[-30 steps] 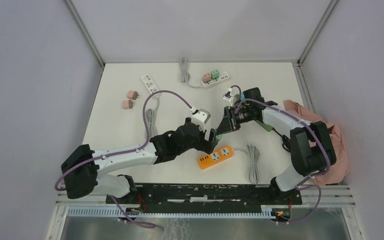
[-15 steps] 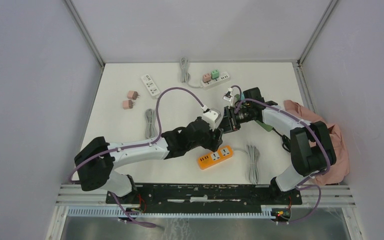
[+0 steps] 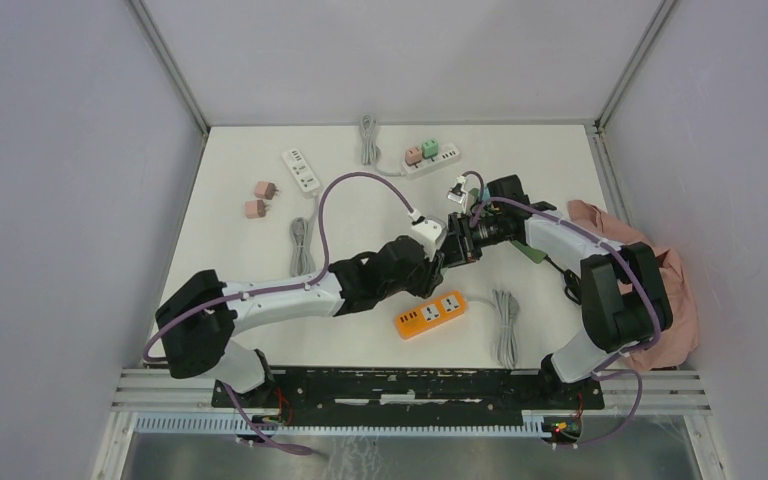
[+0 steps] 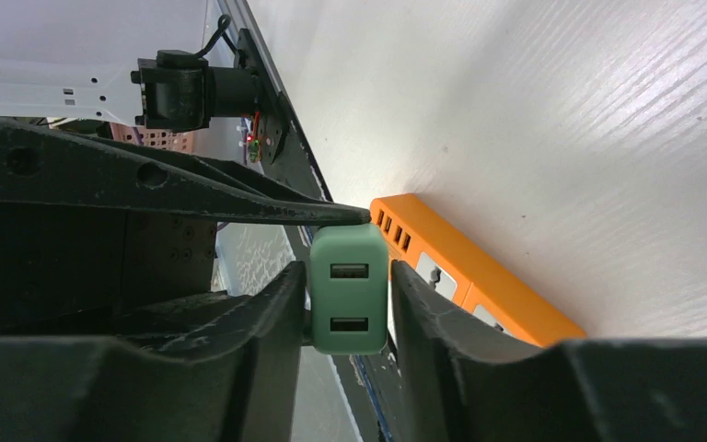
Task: Pull the plug off the socket
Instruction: Place the plug at the center of the board.
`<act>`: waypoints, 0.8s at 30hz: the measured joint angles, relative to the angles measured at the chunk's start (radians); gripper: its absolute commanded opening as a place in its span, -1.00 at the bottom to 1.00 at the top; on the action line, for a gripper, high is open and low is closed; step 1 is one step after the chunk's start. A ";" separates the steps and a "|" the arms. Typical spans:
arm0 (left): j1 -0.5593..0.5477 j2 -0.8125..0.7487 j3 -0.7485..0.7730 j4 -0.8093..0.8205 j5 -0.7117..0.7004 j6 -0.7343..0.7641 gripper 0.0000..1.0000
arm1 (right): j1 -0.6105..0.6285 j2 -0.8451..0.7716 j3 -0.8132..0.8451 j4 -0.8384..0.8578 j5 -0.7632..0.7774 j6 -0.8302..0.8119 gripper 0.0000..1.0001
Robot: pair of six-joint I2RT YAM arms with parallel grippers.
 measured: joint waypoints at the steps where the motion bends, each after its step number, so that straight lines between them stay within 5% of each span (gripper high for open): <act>1: 0.000 0.000 -0.001 0.000 0.000 0.000 -0.94 | 0.000 0.000 0.000 -0.004 -0.001 -0.005 0.11; 2: 0.000 0.000 -0.005 0.002 0.000 0.000 -0.94 | 0.000 0.000 0.000 -0.009 -0.003 -0.011 0.20; 4: 0.002 -0.003 -0.021 0.010 -0.001 0.000 -0.94 | 0.000 0.000 0.001 -0.025 -0.005 -0.030 0.94; 5: 0.004 -0.008 -0.037 0.013 -0.001 0.000 -0.94 | 0.000 0.000 0.002 -0.035 -0.005 -0.037 0.98; 14: 0.085 -0.156 -0.227 0.031 0.013 -0.002 -0.94 | -0.002 -0.001 0.028 -0.088 0.011 -0.107 0.99; 24: 0.434 -0.312 -0.424 0.077 0.109 -0.060 -0.94 | -0.006 -0.001 0.032 -0.117 0.027 -0.140 0.99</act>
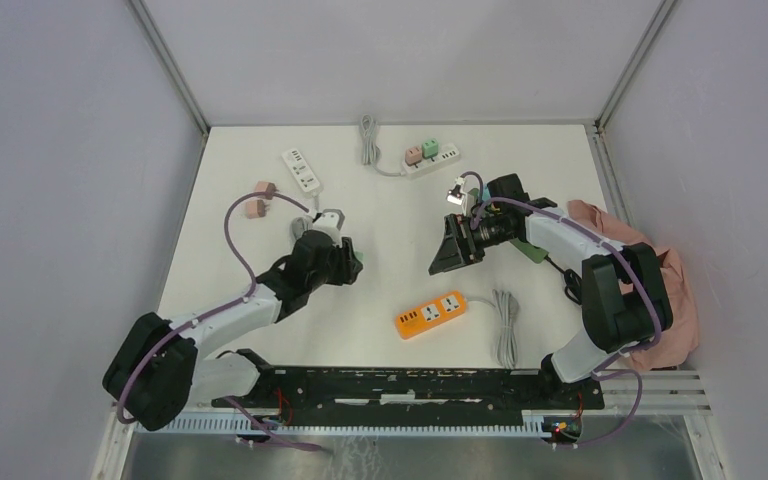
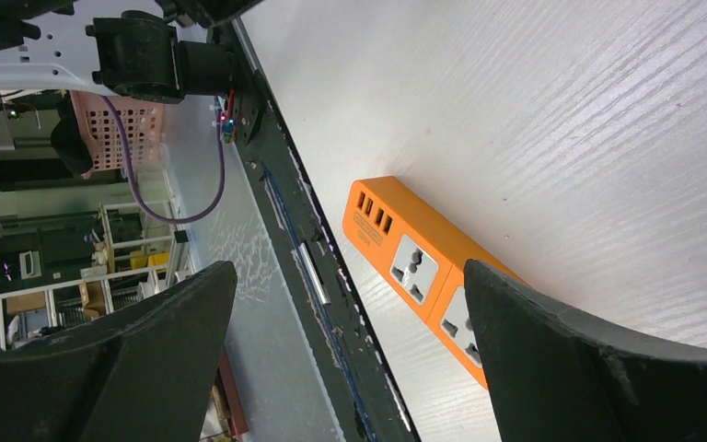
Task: Pull the plug off the socket
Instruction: Place the plug at the center of the board.
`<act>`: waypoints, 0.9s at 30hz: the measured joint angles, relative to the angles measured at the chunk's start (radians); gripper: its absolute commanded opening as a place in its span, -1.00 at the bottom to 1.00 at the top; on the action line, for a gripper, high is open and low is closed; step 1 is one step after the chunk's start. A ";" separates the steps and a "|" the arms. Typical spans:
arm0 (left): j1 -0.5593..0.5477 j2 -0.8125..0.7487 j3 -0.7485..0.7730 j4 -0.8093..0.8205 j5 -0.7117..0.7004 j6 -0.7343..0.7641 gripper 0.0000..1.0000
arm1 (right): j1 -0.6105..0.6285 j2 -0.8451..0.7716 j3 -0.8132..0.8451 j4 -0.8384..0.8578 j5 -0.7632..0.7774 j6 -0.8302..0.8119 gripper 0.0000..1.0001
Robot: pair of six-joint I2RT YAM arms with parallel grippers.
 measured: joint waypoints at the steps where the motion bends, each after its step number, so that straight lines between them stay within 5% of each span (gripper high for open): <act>1: 0.031 -0.006 -0.009 0.000 0.006 -0.006 -0.94 | 0.000 0.000 0.000 -0.001 0.001 -0.001 0.99; 15: 0.317 0.010 -0.036 0.067 0.056 -0.179 -0.94 | -0.005 0.000 0.000 -0.005 0.002 -0.015 0.99; 27: 0.362 0.085 -0.008 -0.006 -0.093 -0.306 -0.86 | -0.005 0.000 0.000 -0.011 0.002 -0.018 0.99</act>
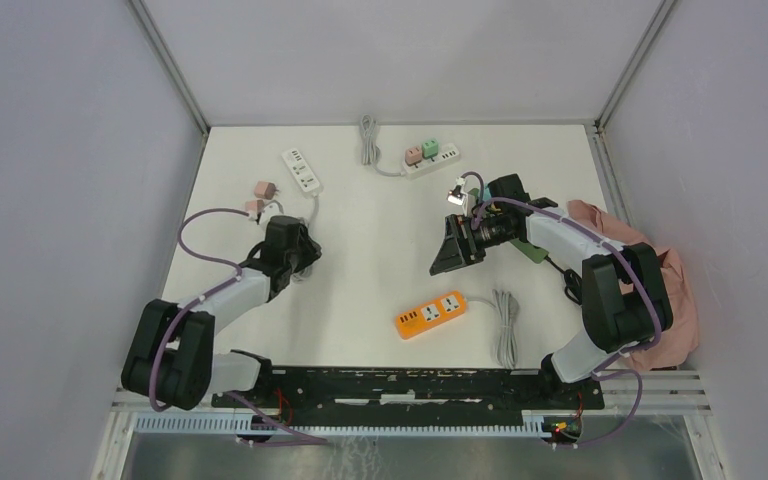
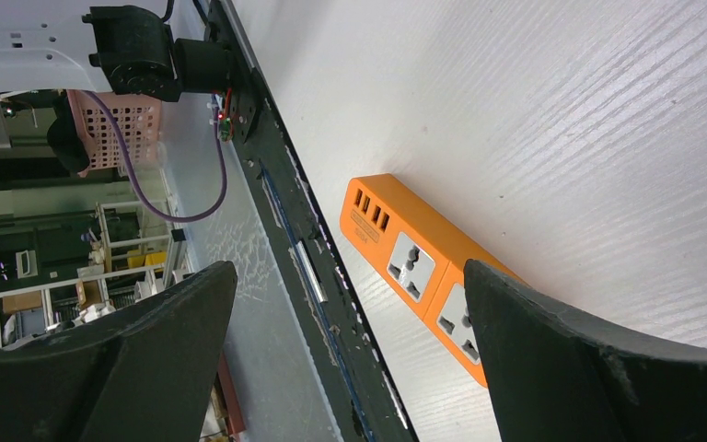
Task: Pull the plug off the socket
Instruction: Place the plug at the center of the board.
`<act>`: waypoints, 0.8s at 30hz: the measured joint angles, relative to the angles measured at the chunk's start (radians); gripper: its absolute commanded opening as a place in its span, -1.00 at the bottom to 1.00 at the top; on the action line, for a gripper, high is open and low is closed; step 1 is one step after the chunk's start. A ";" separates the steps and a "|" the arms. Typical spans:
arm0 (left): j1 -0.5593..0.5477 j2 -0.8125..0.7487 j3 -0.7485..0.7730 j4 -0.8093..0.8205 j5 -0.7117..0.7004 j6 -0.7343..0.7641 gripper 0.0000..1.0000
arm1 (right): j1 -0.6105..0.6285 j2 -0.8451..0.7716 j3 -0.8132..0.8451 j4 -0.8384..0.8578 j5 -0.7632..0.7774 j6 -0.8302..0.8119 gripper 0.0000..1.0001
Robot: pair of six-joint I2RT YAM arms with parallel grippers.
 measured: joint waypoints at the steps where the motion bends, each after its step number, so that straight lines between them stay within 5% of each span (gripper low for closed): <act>1: 0.000 0.013 0.010 -0.010 -0.008 -0.006 -0.86 | 0.000 0.000 0.000 0.000 0.000 0.000 0.99; 24: 0.018 0.074 0.104 -0.096 -0.089 -0.046 -0.75 | 0.000 0.000 0.000 -0.001 0.000 0.000 0.99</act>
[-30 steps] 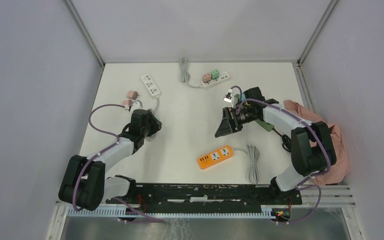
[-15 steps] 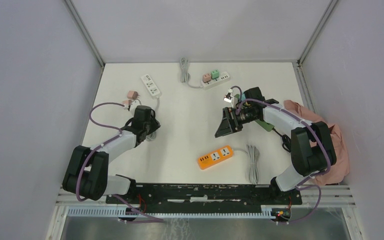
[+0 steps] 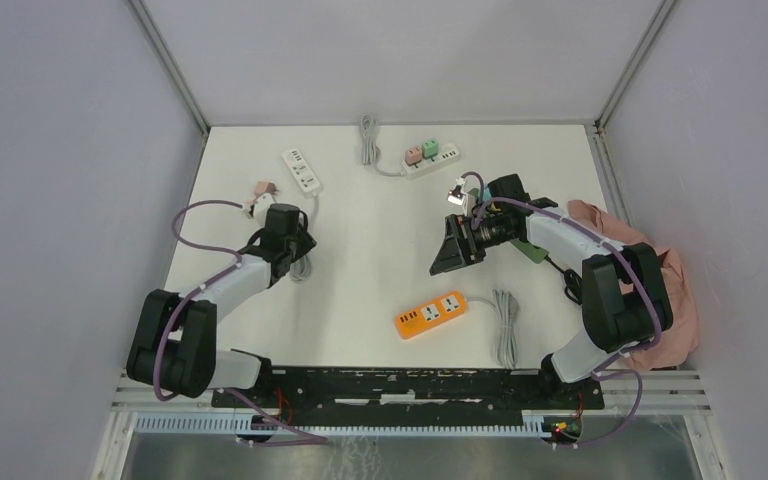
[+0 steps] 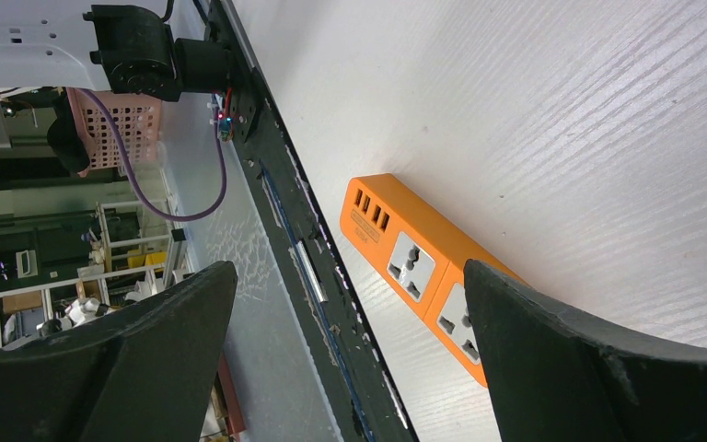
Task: Pull the plug off the socket
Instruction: Place the plug at the center of the board.
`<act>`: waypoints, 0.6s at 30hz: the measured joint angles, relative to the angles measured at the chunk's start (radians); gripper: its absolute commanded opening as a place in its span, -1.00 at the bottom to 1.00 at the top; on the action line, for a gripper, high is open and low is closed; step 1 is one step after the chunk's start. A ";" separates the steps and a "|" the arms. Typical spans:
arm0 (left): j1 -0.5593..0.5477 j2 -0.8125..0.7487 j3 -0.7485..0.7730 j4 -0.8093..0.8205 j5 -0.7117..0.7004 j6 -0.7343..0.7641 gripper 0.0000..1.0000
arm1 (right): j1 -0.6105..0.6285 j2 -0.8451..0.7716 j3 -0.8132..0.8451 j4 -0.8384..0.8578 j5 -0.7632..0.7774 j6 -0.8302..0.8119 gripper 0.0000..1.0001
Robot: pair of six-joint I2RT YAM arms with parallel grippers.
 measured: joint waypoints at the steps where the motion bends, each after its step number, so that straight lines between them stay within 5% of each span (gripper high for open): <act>1: 0.006 0.000 0.012 -0.006 -0.007 0.000 -0.73 | 0.000 0.000 0.000 0.000 0.000 0.000 0.99; 14: 0.164 0.111 0.090 0.067 0.045 -0.065 -0.49 | 0.000 -0.005 0.000 -0.002 0.000 -0.004 0.99; 18: 0.214 0.149 0.099 0.118 0.114 -0.089 0.03 | 0.000 -0.007 0.000 -0.003 -0.001 -0.008 0.99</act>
